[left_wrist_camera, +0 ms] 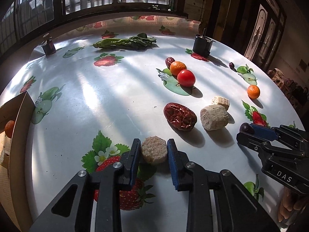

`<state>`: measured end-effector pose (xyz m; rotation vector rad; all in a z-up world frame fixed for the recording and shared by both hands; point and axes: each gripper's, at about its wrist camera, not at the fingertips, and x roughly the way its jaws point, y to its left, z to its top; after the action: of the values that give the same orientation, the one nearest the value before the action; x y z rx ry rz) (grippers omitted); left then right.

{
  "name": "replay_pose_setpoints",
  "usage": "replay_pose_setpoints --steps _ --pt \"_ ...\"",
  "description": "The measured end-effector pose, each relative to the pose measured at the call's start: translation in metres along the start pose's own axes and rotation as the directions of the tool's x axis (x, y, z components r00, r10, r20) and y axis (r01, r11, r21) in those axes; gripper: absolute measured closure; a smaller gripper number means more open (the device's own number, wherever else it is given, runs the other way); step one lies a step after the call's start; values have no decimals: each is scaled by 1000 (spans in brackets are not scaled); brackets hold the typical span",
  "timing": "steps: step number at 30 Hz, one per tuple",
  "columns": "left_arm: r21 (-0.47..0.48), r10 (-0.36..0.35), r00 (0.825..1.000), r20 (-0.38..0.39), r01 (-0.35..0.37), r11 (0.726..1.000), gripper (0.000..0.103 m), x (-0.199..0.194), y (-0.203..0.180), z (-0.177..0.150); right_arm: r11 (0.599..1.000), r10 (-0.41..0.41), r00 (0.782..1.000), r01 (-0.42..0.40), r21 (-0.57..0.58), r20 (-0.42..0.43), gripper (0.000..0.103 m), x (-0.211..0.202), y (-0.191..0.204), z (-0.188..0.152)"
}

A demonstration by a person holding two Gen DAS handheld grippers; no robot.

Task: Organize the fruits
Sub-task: 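Grasp a round bread cake with left gripper while right gripper grasps the dark plum, then carry the bread cake and plum into the box and open both grippers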

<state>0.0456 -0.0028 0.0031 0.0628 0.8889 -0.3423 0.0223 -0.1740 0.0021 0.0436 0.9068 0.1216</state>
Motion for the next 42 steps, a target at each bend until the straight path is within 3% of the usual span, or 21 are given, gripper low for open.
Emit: replay_pose_setpoints --steps 4,15,23,28,33,39,42 --pt "-35 -26 1000 7 27 999 76 -1 7 0 1000 -24 1000 24 -11 10 75 -1 2 -1" --pt "-55 13 999 38 -11 998 76 -18 10 -7 999 23 998 -25 35 56 77 -43 9 1" --pt "-156 -36 992 124 56 986 76 -110 48 -23 994 78 991 -68 -89 110 76 -86 70 13" --pt "-255 75 987 140 -37 966 76 -161 119 -31 971 190 977 -172 -168 99 76 -90 131 22" --pt "-355 239 969 61 -202 913 76 -172 203 -41 931 302 952 -282 -232 55 76 -77 199 32" --pt "-431 286 957 -45 -277 859 76 -156 271 -58 861 424 904 -421 -285 -57 76 -41 281 39" --pt "-452 294 949 -109 -311 836 76 -143 289 -66 842 420 899 -436 -317 -121 76 -18 317 35"
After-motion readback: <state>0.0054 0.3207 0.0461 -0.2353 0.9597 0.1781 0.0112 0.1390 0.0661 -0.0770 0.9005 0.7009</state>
